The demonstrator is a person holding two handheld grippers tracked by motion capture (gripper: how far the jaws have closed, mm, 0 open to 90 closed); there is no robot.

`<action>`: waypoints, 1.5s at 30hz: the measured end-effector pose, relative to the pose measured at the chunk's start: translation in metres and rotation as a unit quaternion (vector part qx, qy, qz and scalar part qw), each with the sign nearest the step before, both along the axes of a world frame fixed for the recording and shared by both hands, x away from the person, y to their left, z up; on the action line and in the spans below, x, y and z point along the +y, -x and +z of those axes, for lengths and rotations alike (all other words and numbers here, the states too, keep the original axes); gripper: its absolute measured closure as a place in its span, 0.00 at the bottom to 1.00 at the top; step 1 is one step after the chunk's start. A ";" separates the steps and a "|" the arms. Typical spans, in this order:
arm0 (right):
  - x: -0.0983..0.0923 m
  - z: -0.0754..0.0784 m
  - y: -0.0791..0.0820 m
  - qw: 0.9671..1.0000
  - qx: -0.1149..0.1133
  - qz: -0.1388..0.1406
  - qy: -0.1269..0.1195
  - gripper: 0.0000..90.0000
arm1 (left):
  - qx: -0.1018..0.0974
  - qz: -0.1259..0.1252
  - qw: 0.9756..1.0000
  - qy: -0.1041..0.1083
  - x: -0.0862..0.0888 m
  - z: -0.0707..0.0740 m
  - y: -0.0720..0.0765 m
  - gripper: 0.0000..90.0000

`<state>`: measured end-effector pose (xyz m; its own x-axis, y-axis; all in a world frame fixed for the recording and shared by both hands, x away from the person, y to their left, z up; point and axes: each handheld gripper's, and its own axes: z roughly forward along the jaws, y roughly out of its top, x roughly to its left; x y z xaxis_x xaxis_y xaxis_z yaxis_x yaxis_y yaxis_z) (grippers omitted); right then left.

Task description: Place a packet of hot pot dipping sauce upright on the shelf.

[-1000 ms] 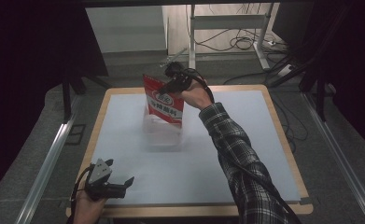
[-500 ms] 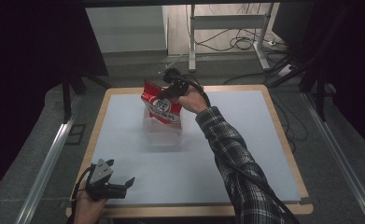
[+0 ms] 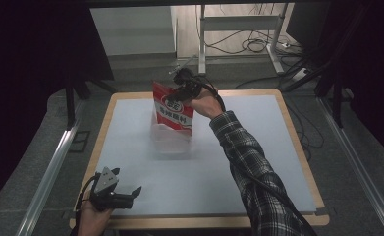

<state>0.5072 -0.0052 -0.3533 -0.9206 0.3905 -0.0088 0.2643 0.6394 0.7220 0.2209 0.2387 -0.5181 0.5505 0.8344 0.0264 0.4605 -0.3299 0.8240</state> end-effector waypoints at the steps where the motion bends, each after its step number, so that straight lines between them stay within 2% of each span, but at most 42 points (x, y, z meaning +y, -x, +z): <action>1: -0.001 0.001 0.000 1.000 -0.001 -0.001 -0.001 0.74 | 0.000 0.000 1.000 0.000 0.000 0.000 0.000 0.00; 15: -0.008 0.004 0.002 1.000 -0.011 -0.025 -0.009 0.50 | 0.001 0.001 1.000 0.000 0.000 0.000 0.000 0.00; 23: -0.013 0.009 0.008 0.999 -0.025 -0.022 -0.015 0.37 | 0.000 0.001 1.000 0.000 -0.001 0.000 0.000 0.00; 36: -0.024 0.013 0.015 0.999 -0.013 -0.026 -0.038 0.22 | 0.003 0.000 1.000 0.002 -0.002 -0.001 0.000 0.00; 45: -0.031 0.011 0.023 0.999 -0.015 -0.028 -0.040 0.11 | 0.009 0.000 1.000 0.004 -0.003 -0.001 0.000 0.00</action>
<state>0.4846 -0.0357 -0.3418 -0.8968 0.4424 -0.0030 0.2755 0.5639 0.7785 0.2212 0.2360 -0.5187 0.5512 0.8343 0.0104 0.4745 -0.3237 0.8186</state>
